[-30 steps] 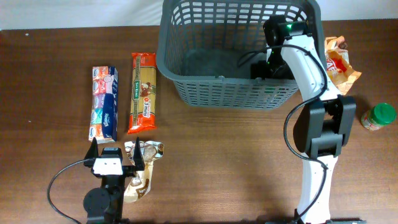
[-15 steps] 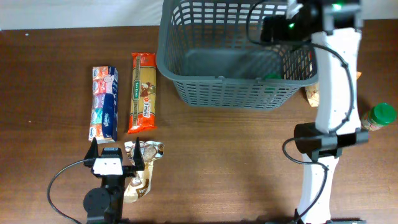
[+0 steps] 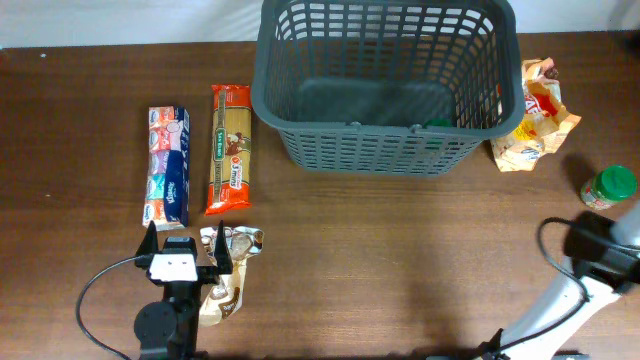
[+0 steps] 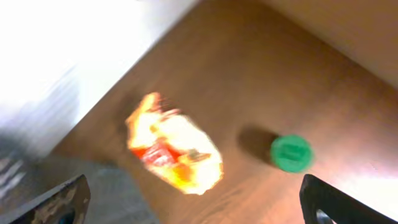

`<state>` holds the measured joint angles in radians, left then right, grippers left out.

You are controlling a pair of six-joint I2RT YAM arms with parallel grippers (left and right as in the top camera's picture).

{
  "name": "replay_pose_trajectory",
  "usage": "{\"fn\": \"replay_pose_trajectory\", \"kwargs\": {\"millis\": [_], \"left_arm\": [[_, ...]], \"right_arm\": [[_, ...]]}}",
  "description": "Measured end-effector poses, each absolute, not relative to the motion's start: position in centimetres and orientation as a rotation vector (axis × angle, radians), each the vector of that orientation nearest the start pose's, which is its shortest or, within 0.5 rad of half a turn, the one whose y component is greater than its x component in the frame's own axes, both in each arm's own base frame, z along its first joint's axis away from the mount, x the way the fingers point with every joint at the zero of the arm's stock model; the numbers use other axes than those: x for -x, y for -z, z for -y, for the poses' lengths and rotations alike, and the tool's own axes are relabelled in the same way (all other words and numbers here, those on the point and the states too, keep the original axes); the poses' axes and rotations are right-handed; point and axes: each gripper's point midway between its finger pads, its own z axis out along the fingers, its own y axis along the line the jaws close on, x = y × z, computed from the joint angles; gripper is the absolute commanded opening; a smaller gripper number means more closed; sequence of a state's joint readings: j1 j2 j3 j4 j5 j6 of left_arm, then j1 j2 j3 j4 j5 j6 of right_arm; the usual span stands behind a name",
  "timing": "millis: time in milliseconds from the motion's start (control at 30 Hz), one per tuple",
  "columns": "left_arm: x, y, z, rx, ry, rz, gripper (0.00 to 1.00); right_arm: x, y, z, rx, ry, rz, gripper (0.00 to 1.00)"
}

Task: Pack container
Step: 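Move the right gripper back toward the second green-lidded jar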

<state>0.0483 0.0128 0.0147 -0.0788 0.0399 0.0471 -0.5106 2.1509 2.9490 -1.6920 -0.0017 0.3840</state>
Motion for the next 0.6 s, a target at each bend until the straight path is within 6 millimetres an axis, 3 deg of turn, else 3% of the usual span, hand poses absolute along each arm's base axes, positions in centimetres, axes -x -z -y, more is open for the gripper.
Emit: {"fn": "replay_pose_trajectory", "kwargs": {"millis": [67, 200, 433, 600], "left_arm": [[-24.6, -15.8, -0.5, -0.03, -0.04, -1.647, 0.99], [-24.6, -15.9, -0.5, -0.03, -0.04, -1.647, 0.99], [-24.6, -15.9, -0.5, -0.03, -0.04, -1.647, 0.99], [-24.6, -15.8, -0.5, -0.029, -0.04, -1.647, 0.99]], "right_arm": [[-37.5, -34.5, 24.1, -1.189, 0.034, -2.224, 0.99], [-35.7, -29.8, 26.1, -1.382, 0.014, -2.308, 0.99], [-33.6, -19.8, 26.6, -1.638, 0.019, -2.497, 0.99], [-33.1, -15.4, 26.6, -1.694, 0.034, -2.558, 0.99]]}}
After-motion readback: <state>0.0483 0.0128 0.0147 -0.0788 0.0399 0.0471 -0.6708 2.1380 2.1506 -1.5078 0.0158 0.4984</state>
